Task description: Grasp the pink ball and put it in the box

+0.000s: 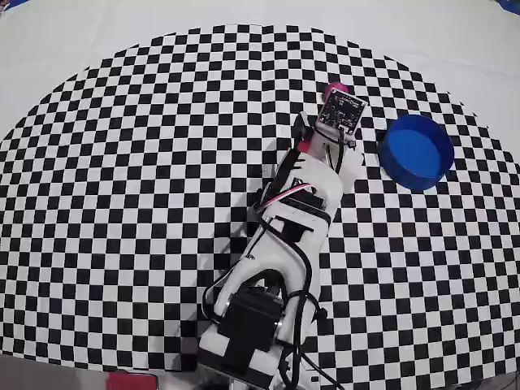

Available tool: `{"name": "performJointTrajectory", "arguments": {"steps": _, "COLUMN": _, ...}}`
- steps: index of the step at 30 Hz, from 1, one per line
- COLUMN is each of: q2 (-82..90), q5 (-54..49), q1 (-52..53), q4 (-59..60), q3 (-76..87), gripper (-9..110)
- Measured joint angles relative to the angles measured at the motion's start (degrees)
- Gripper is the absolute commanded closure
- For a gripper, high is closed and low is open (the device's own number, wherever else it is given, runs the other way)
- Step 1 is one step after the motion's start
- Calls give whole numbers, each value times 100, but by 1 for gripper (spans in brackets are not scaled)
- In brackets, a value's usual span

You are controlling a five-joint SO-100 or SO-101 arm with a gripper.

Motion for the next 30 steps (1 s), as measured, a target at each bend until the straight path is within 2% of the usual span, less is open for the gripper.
{"name": "performJointTrajectory", "arguments": {"steps": 30, "q2": -2039, "q5": 97, "q1": -9, "q4": 281, "q3": -1881, "gripper": 74}}
